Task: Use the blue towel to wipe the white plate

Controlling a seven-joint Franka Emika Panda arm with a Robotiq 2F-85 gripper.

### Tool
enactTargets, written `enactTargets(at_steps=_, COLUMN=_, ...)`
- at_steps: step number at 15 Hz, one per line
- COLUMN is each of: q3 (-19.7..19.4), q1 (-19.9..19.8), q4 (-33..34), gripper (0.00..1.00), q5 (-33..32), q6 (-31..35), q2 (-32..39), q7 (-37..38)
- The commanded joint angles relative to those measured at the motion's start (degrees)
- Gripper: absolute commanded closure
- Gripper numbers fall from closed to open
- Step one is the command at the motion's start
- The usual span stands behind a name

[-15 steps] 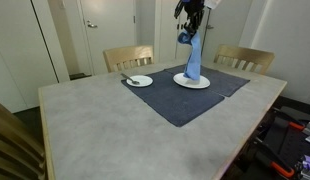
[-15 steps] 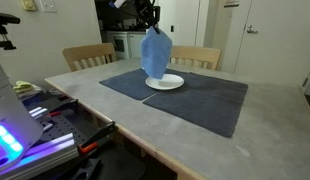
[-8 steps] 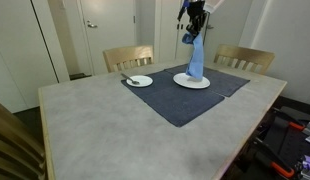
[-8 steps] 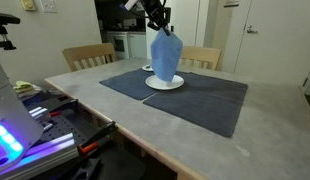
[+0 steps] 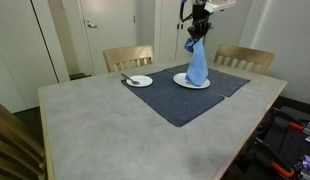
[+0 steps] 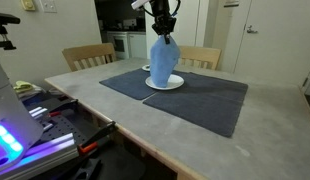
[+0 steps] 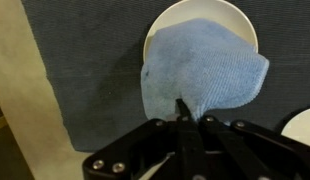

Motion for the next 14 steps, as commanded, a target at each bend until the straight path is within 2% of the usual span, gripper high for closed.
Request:
enactTargets(at_steps=1, q3=0.1, q1=-1.1, q4=-1.0, gripper=0.99, q5=4.9, q6=3.4, q2=0.5, q7=-5.9)
enactTargets(at_steps=4, q3=0.4, q1=-0.9, q4=-1.7, gripper=0.99, q5=7.7, q6=8.2, q2=1.5, q7=-6.5)
enactTargets(at_steps=10, q3=-0.5, q1=0.1, q4=-2.8, gripper=0.99, q5=5.4, q6=8.6, q2=3.6, q7=-3.6)
enactTargets(at_steps=14, q3=-0.9, q1=-0.1, q4=-3.0, gripper=0.99, q5=6.4, q6=8.7, q2=6.6, q7=-3.8)
